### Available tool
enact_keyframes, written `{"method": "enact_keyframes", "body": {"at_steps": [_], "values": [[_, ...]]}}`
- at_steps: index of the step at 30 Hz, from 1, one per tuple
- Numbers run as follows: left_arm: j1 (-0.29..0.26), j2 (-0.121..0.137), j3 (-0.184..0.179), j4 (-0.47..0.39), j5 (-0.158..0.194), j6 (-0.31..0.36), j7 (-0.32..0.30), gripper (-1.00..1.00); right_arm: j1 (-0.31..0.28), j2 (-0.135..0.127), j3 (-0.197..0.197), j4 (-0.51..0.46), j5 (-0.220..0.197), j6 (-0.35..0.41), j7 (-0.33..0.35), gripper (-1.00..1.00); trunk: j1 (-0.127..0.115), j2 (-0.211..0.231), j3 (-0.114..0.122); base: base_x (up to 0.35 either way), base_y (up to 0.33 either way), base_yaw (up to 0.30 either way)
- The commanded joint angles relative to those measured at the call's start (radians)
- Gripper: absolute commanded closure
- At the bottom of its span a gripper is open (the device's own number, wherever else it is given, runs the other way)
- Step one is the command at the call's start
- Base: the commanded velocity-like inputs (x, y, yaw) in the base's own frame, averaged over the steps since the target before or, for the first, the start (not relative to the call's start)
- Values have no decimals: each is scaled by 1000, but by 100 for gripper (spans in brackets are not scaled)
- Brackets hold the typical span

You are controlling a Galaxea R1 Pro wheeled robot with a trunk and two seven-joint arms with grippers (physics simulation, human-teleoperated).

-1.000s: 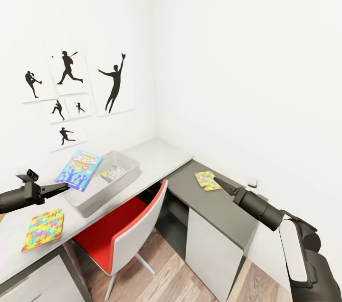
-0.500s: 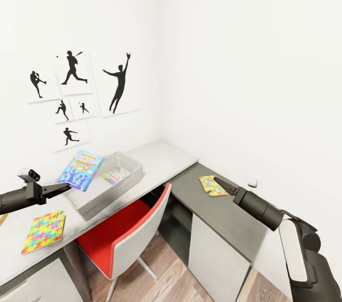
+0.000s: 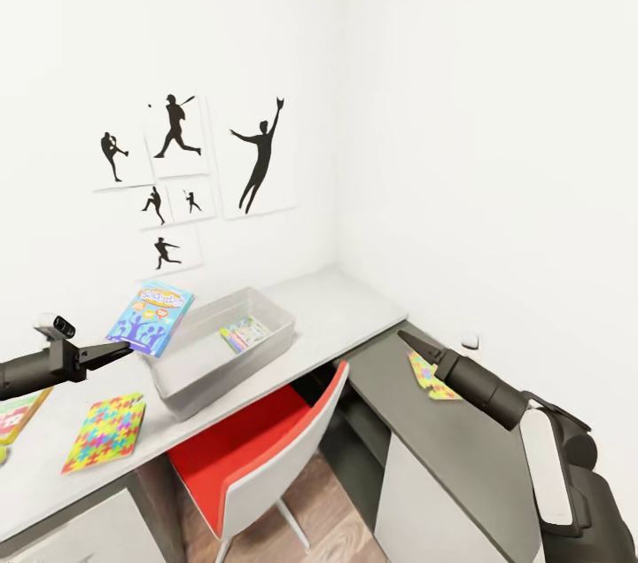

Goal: Put all the toys in the child's room - the three board games (two on the bed and one on the table), the two jigsaw puzzles on the table, and the tennis ball on the table - inside the toy box on the table in the child's room.

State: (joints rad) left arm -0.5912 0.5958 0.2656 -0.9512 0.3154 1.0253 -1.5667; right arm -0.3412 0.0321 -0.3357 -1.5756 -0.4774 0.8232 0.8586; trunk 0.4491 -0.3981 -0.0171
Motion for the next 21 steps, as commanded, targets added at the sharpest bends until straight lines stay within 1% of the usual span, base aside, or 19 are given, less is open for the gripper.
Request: {"method": "enact_keyframes", "body": {"at_steps": [1,6,10,21], "values": [[-1,0,0,0,2,10,-4,100,-1,1,-2,0,0,5,3,-100,1,-2,-2,153,-34,290],[-1,-1,0,0,2,10,-4,100,-1,0,0,0,0,5,3,-100,1,-2,-2,167,-7,290],[-1,-1,0,0,2,10,-4,100,-1,-5,19,1,0,5,2,-100,1,-2,-2,266,52,290],[-1,-1,0,0,2,10,-4,100,-1,-7,24,1,0,5,2,-100,1,-2,-2,297,112,290]]}}
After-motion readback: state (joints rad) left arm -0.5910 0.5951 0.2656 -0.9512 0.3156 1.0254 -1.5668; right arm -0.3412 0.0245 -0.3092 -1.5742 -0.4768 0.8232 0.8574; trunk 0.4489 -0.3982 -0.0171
